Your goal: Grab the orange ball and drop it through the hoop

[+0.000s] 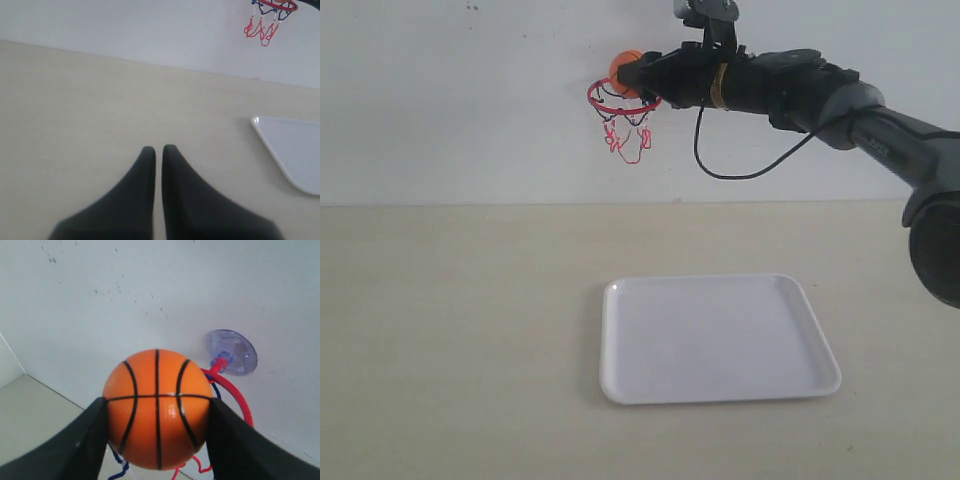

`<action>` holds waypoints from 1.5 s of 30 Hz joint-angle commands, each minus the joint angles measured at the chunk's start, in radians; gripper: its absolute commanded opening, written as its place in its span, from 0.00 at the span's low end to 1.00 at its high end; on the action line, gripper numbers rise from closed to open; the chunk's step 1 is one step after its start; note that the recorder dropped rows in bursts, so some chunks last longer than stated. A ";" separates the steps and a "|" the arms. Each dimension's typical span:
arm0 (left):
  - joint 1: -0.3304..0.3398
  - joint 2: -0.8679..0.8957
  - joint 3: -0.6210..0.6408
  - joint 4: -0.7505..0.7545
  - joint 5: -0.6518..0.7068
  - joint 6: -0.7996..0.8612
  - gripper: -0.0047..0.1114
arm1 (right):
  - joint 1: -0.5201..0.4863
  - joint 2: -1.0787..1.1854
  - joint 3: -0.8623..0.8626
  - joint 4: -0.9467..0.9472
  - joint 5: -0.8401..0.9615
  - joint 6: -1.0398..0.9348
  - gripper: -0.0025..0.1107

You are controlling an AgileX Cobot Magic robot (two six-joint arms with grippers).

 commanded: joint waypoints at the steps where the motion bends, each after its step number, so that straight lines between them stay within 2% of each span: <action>1: -0.002 -0.002 0.004 -0.006 -0.001 0.005 0.08 | 0.001 -0.008 -0.005 0.005 0.014 -0.007 0.18; 2: -0.002 -0.002 0.004 -0.006 -0.001 0.005 0.08 | 0.001 -0.008 -0.005 0.005 0.015 0.014 0.37; 3: -0.002 -0.002 0.004 -0.006 -0.001 0.005 0.08 | 0.001 -0.008 -0.005 0.005 0.020 0.034 0.51; 4: -0.002 -0.002 0.004 -0.006 -0.001 0.005 0.08 | 0.001 -0.022 -0.005 0.005 0.027 0.051 0.75; 5: -0.002 -0.002 0.004 -0.006 -0.001 0.005 0.08 | 0.001 -0.035 -0.005 0.005 0.027 0.051 0.83; 7: -0.002 -0.002 0.004 -0.006 -0.001 0.005 0.08 | 0.001 -0.060 -0.005 0.005 0.024 0.049 0.91; 9: -0.002 -0.002 0.004 -0.006 -0.001 0.005 0.08 | -0.001 -0.102 -0.005 0.005 0.011 0.034 0.95; 15: -0.002 -0.002 0.004 -0.006 -0.001 0.005 0.08 | -0.048 -0.158 -0.005 0.005 -0.035 0.032 0.94; 23: -0.002 -0.002 0.004 -0.006 -0.001 0.005 0.08 | -0.213 -0.171 -0.005 0.005 -0.433 0.093 0.94; 28: -0.002 -0.002 0.004 -0.006 -0.001 0.005 0.08 | -0.294 -0.171 -0.005 0.005 -0.581 0.104 0.94; 32: -0.002 -0.002 0.004 -0.006 -0.001 0.005 0.08 | -0.310 -0.171 -0.005 0.005 -0.618 0.106 0.94; 34: -0.002 -0.002 0.004 -0.006 -0.001 0.005 0.08 | -0.310 -0.171 -0.005 0.005 -0.618 0.106 0.91; 36: -0.002 -0.002 0.004 -0.006 -0.001 0.005 0.08 | -0.307 -0.171 -0.005 0.005 -0.618 0.106 0.77; 38: -0.002 -0.002 0.004 -0.006 -0.001 0.005 0.08 | -0.307 -0.171 -0.005 0.005 -0.628 0.106 0.48; 40: -0.002 -0.002 0.004 -0.006 -0.001 0.005 0.08 | -0.316 -0.171 -0.005 0.005 -0.663 0.106 0.05; 45: -0.002 -0.002 0.004 -0.006 -0.001 0.005 0.08 | -0.346 -0.179 -0.005 0.005 -0.703 0.106 0.02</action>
